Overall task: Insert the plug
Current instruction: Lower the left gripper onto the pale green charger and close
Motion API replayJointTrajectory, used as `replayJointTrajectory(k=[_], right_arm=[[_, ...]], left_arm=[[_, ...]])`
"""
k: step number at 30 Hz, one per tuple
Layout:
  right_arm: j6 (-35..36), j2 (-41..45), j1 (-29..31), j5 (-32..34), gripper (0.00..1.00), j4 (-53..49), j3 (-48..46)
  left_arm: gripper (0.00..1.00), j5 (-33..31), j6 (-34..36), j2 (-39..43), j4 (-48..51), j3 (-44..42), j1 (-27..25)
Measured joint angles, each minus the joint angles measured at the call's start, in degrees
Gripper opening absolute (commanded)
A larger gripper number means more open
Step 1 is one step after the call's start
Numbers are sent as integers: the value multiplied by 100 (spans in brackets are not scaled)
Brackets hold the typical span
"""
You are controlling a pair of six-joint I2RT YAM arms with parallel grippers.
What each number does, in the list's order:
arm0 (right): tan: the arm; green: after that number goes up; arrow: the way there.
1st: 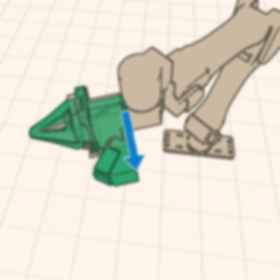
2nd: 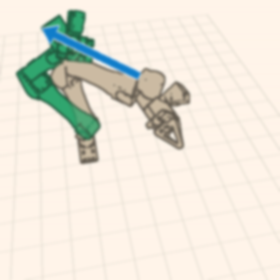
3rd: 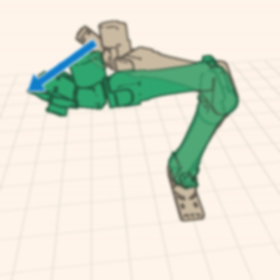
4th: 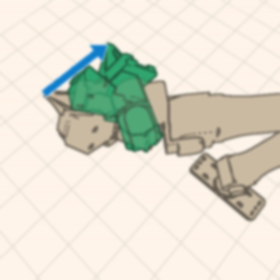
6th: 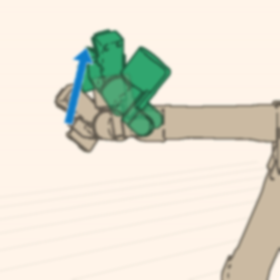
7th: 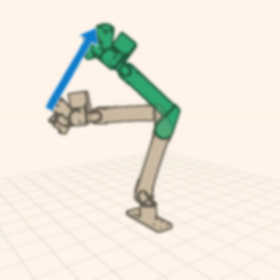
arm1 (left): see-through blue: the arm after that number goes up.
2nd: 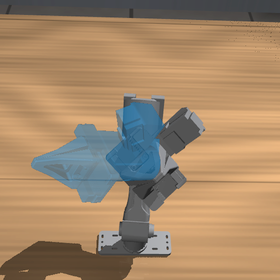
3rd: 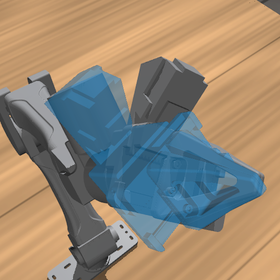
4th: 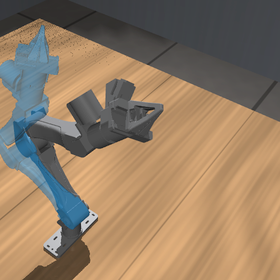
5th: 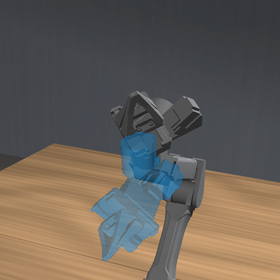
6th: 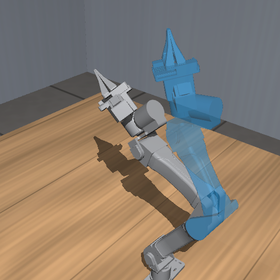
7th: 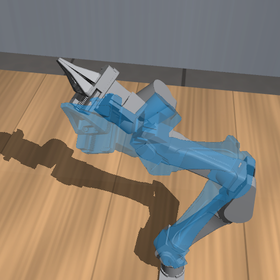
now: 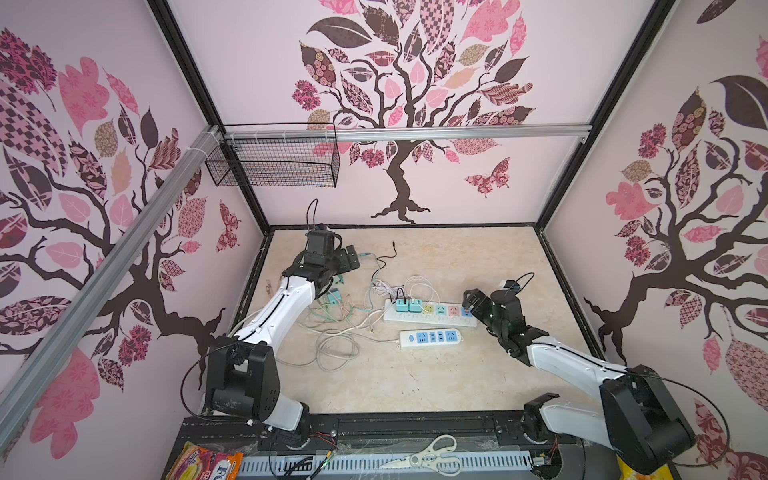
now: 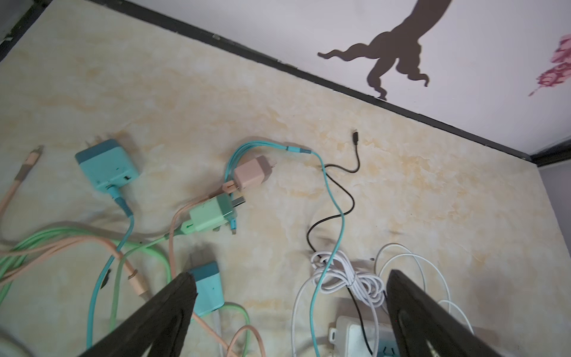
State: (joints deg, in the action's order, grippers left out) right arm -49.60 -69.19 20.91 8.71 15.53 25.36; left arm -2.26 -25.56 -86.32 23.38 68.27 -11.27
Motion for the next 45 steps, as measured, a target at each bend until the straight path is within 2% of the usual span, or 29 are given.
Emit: replayJointTrajectory(k=[4,11,21,28,37,45], right_arm=[[-17,0,0,31,100,-109,-4],[-13,2,0,140,100,-125,-4],[96,24,0,358,100,-125,-101],[227,24,0,391,100,-118,-140],[457,184,0,507,100,-120,-142],[503,249,0,557,100,-118,-142]], left_arm=[[98,-33,55,-173,498,15,254],[98,-52,514,-1029,1362,654,236],[96,-234,2002,-2111,2905,2286,234],[84,-140,3053,-2833,3650,3108,284],[79,-175,4166,-3991,4201,4529,369],[72,-33,4708,-4321,4365,4868,402]])
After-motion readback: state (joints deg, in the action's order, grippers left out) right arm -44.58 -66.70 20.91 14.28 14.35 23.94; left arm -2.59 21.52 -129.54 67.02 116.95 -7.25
